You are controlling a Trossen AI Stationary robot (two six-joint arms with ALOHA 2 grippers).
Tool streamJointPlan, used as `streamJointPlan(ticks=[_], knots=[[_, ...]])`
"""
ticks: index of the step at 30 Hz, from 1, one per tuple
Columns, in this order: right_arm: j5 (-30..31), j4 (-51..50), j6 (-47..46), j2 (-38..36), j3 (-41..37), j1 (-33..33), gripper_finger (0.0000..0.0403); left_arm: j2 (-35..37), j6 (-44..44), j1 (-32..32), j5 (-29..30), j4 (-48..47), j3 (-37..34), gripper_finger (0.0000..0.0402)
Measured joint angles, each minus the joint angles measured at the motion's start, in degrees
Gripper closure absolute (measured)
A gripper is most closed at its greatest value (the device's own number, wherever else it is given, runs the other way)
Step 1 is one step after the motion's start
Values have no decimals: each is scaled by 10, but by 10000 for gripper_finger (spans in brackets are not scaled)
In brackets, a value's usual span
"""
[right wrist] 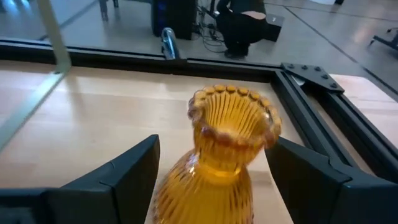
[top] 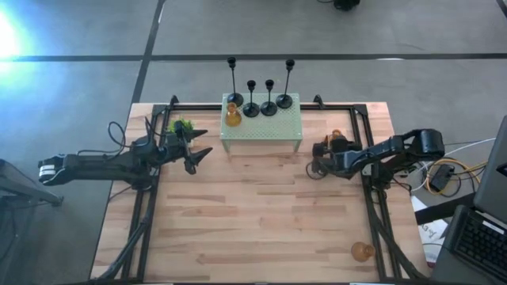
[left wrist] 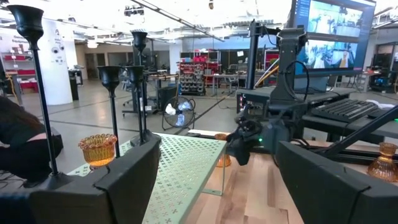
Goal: Pick & Place candle stick holders
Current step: Put the top orange glass candle holder on the shelf aligned with the other orange glass candle holder
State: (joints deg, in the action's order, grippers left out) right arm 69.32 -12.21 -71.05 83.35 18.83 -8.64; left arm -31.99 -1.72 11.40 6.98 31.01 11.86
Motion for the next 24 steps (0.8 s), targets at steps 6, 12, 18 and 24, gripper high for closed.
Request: streamJointPlan(ticks=[6,12,18,24], knots=[[-25,27,41,0,-2,-43,146,0,0,0,0,-2,0,76],[-31,27,43,0,-2,-43,239,0,0,0,0,-2,0,76],[-22,30,92,-10,-1,-43,295,0,2,0,2,-2,0,76],[-37,25,141,-38,-2,-43,295,0,2,0,6,0,0,76]])
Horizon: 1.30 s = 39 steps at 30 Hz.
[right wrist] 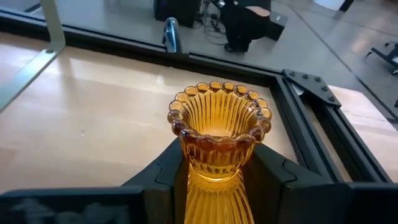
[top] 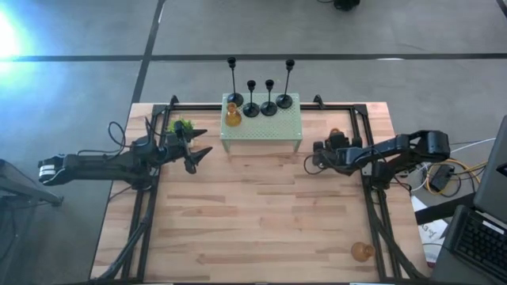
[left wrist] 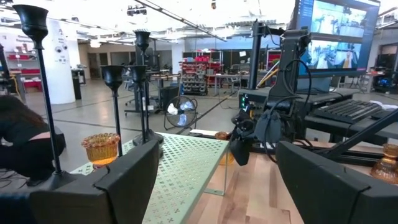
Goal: Pick & Place candle stick holders
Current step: Put the top orange glass candle holder on the shelf aligned with the other orange glass candle holder
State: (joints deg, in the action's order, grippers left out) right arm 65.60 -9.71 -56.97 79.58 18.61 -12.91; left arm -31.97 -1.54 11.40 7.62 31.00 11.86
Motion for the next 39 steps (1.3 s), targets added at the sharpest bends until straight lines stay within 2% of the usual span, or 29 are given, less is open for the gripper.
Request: streamJointPlan(ticks=[7,14,19,26,34,39], knots=[[-7,-2,61,-59,-1,0,295,0,0,0,0,5,0,76],[-5,-5,138,-148,-1,0,295,0,0,0,2,18,0,76],[-17,-4,200,-212,-1,0,295,0,16,0,40,17,0,76],[-75,1,296,-299,0,0,295,0,45,0,152,18,0,76],[-188,0,419,-378,37,0,295,0,64,0,154,20,0,76],[-220,-20,492,-393,105,0,295,0,98,0,154,20,0,76]])
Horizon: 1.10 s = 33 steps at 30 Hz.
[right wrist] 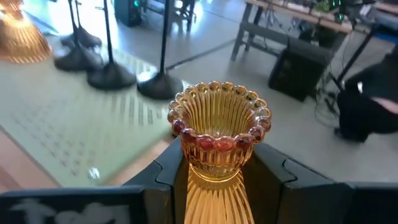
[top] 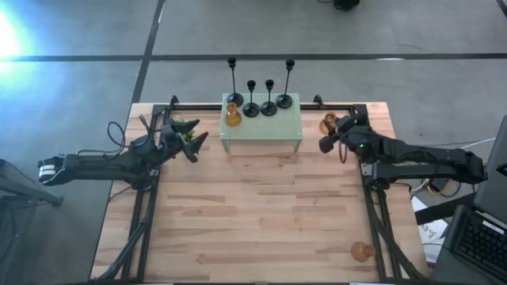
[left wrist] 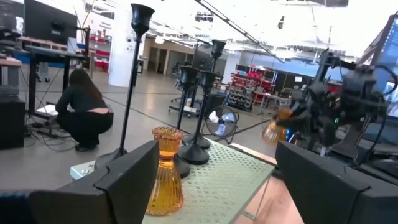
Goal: Pick & Place candle stick holders
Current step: Put the top orange glass candle holder on the shelf aligned with the other orange glass candle holder
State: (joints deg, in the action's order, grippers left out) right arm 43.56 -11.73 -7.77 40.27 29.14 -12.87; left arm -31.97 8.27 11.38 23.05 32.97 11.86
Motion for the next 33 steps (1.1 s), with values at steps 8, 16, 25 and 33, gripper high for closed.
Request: streamJointPlan(ticks=[8,16,25,33], knots=[[-53,-48,20,29,110,12,295,-1,-3,0,0,-18,0,76],[-96,-34,20,112,161,37,295,-1,-3,0,0,-18,0,76],[-180,7,25,207,197,44,295,-1,19,0,0,-17,0,76],[-231,102,44,243,200,44,295,-1,41,0,0,-17,0,76]])
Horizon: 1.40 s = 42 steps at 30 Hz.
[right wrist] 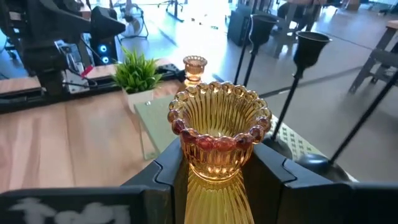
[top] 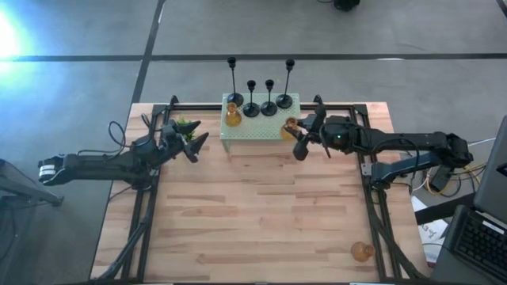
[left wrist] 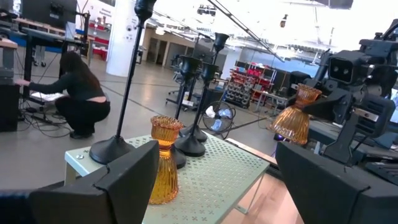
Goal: Pick & Place candle stick holders
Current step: Put the top orange glass candle holder on the shelf aligned with the other orange glass candle holder
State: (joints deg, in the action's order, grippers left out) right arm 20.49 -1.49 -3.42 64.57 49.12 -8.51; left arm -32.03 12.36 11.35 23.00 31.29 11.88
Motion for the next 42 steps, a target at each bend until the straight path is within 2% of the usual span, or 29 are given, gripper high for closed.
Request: streamJointPlan(ticks=[26,35,42], knots=[[0,138,-7,131,4,-2,295,0,1,0,0,0,0,76],[-14,176,-21,169,4,-28,295,0,3,0,0,0,0,76],[-16,170,-7,204,44,-39,295,0,3,0,0,0,0,76]])
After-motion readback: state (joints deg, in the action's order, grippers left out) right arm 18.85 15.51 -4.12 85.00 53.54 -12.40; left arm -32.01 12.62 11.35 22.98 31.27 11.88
